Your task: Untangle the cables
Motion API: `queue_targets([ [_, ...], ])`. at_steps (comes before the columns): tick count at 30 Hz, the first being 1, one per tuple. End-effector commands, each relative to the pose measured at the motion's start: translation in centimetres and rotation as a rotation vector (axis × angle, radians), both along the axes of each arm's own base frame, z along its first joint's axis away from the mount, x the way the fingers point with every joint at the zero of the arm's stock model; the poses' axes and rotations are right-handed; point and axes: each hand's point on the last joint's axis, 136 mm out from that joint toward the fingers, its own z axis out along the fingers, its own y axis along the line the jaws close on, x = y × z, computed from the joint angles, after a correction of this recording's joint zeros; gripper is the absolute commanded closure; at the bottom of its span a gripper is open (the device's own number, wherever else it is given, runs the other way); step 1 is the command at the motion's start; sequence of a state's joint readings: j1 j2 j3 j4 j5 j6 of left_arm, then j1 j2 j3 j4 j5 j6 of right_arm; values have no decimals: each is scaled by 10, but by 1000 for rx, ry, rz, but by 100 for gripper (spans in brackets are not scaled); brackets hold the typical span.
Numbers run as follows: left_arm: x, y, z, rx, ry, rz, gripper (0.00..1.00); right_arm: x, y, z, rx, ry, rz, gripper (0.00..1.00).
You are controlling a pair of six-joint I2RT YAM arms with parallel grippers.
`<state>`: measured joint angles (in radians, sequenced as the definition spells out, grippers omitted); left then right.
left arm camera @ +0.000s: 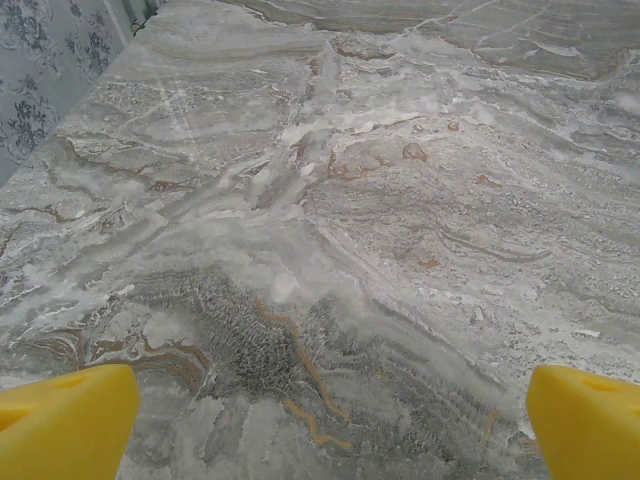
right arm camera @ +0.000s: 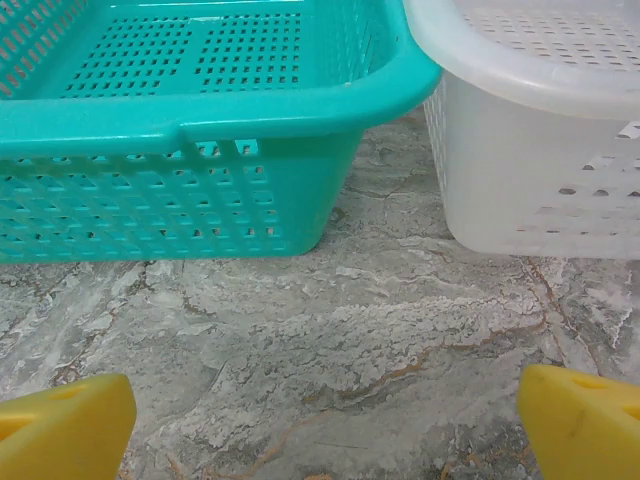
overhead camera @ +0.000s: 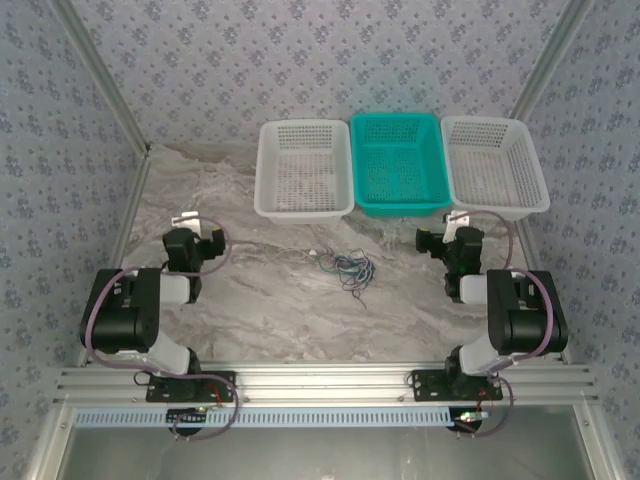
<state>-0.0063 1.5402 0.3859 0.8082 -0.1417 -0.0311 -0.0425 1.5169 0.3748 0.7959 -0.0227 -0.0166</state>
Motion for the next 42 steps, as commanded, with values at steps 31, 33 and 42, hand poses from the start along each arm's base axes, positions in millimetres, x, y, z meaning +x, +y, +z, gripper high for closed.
queue_targets([
  [31, -33, -2, 76, 58, -34, 142, 1, -75, -26, 108, 302, 10, -431, 0],
  [33, -48, -15, 100, -13, -30, 145, 0, -82, 9, 121, 384, 68, -251, 0],
  [42, -102, -140, 133, -677, 221, -92, 1, -119, 165, 124, 425, 263, 359, 0],
])
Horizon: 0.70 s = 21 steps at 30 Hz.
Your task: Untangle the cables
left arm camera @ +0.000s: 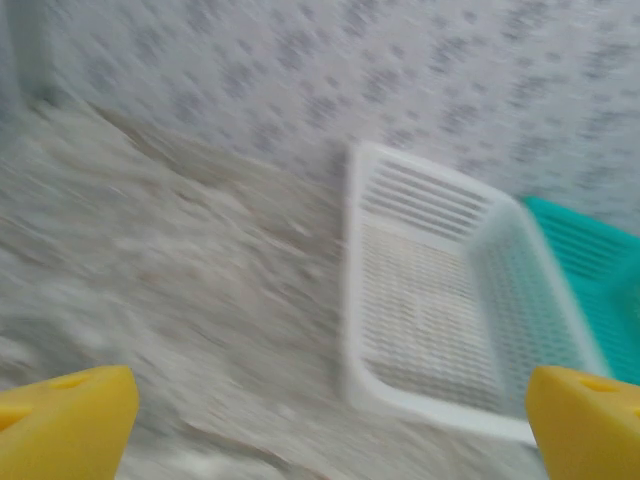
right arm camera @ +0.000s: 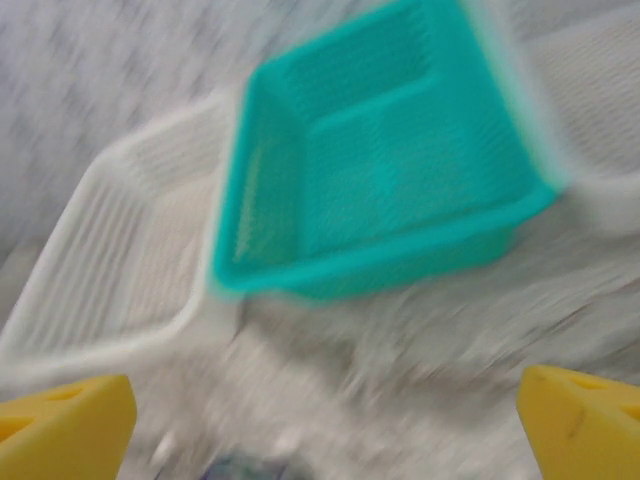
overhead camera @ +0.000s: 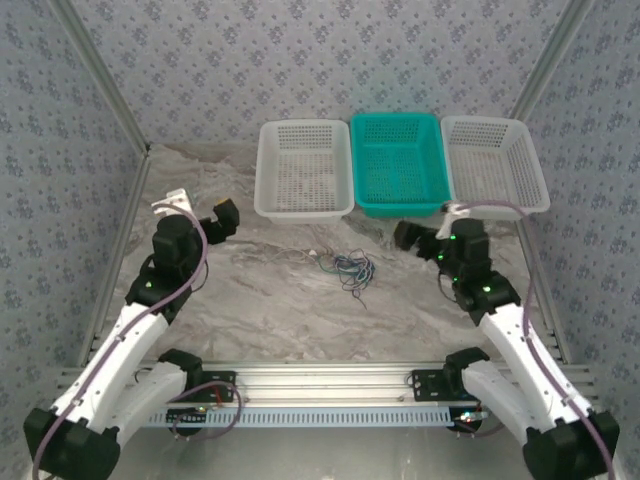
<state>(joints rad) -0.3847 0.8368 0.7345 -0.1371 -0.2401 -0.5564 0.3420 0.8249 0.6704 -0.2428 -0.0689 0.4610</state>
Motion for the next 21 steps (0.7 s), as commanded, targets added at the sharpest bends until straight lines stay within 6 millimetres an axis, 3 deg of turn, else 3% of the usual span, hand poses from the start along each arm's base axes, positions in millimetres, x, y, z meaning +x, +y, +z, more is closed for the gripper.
queue_targets([
  [1, -30, -52, -65, -234, 374, -129, 1, -24, 53, -21, -48, 81, 229, 0],
  [5, -32, -107, -77, -280, 470, -249, 2, -20, 86, -50, -182, 94, 343, 0],
  [10, -27, -181, -85, -290, 487, -385, 2, 4, 99, -90, -138, 206, 313, 2],
  [12, -25, -196, -97, -277, 526, -385, 2, 9, 107, -101, -88, 248, 314, 8],
  [14, -22, -203, -113, -287, 575, -355, 5, 11, 114, -111, -39, 293, 317, 19],
  [18, -19, -225, -137, -368, 649, -363, 23, 8, 123, -129, 13, 357, 311, 34],
  [21, -22, -239, -152, -384, 689, -386, 34, 6, 118, -142, -2, 397, 273, 35],
])
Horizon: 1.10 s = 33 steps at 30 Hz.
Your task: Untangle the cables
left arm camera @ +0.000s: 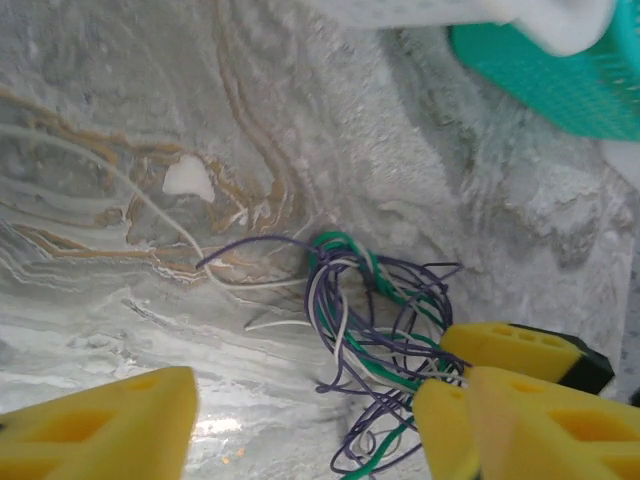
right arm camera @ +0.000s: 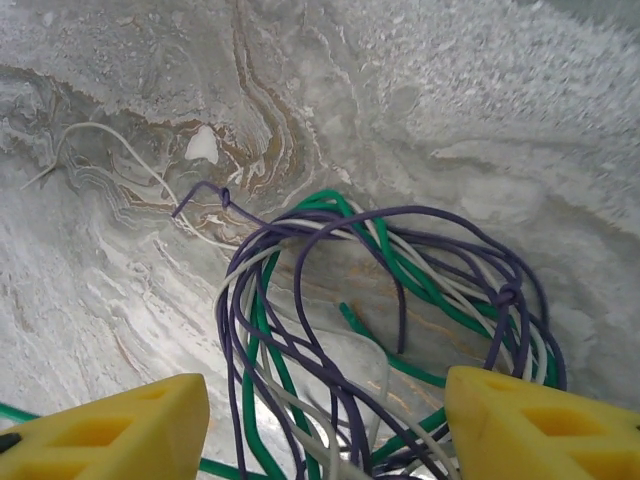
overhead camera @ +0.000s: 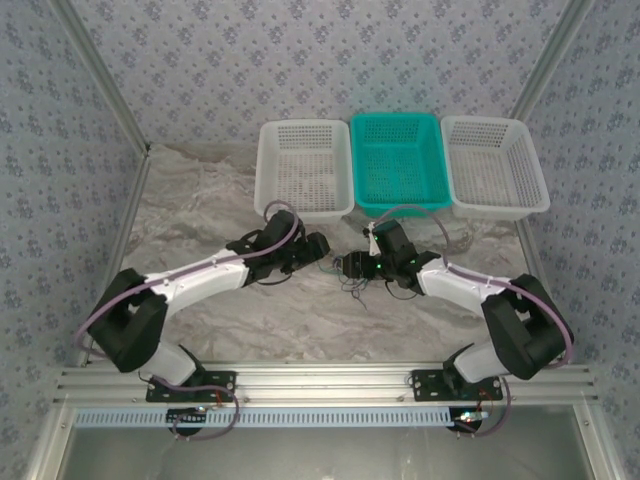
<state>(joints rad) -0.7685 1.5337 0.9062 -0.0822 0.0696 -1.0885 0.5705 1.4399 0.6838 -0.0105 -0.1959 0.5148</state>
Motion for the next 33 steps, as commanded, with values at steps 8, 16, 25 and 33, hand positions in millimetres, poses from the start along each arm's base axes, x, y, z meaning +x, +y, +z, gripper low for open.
queue_targets([
  [8, -13, -47, -8, -98, 69, -73, 59, 1, 1, -14, 12, 52, -56, 47],
  [16, -17, -32, -24, -39, 90, -43, 100, 5, -17, -26, -82, 45, -111, 61],
  [25, -3, -3, 21, -63, -18, -24, 100, 6, -66, -38, -146, 45, -239, 95],
  [33, 4, 64, 36, -78, -61, 90, 100, -2, -127, -40, -120, 67, -444, 100],
])
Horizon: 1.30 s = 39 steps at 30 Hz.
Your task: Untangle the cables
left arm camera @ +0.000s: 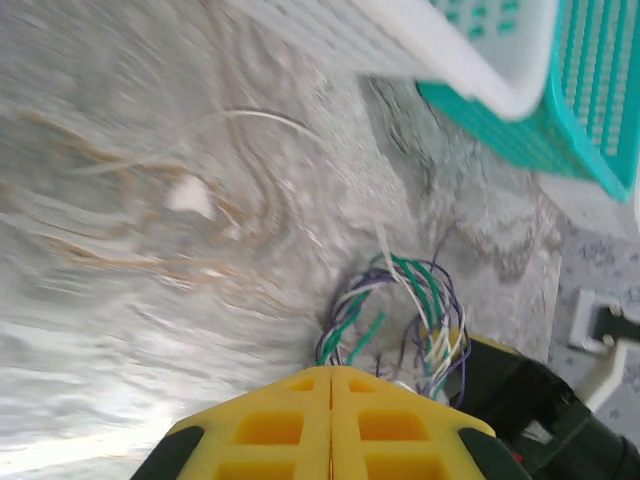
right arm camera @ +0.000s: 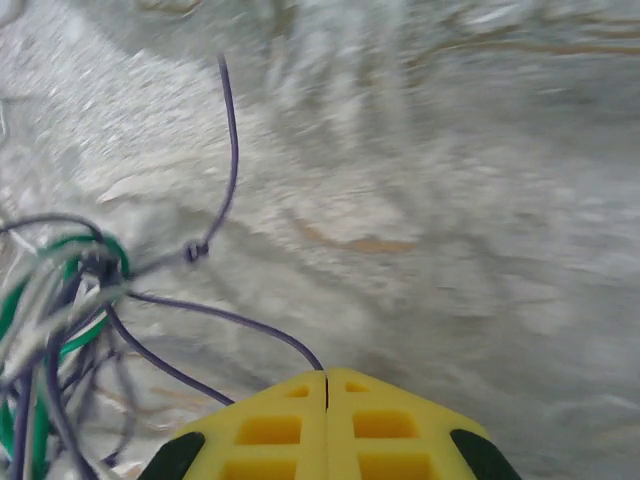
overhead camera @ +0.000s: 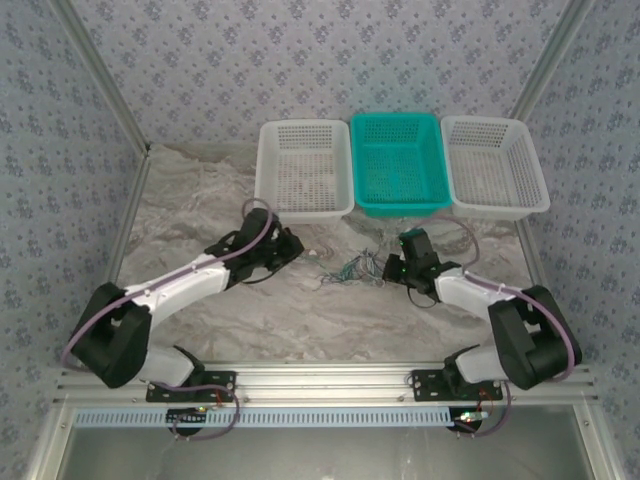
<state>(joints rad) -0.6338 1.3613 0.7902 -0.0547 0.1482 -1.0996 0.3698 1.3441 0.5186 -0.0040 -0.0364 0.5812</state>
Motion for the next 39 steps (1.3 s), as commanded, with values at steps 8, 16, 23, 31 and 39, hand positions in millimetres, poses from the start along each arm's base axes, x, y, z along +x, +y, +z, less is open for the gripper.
queue_targets([
  [8, -12, 33, 30, 77, -121, -22, 100, -15, -12, 10, 14, 2, -17, 90],
  [16, -18, -13, 27, 174, -180, -215, 100, -16, 52, 98, 65, -182, 233, 28],
  [23, -19, -24, 26, 210, -201, -263, 100, -18, 104, 124, -1, -185, 377, 22],
  [31, -22, -19, 24, 259, -209, -271, 100, -5, 150, 56, -71, 69, 456, 19],
  [39, -21, 10, 19, 378, -183, -184, 100, -20, 164, -2, -38, 242, 519, 32],
])
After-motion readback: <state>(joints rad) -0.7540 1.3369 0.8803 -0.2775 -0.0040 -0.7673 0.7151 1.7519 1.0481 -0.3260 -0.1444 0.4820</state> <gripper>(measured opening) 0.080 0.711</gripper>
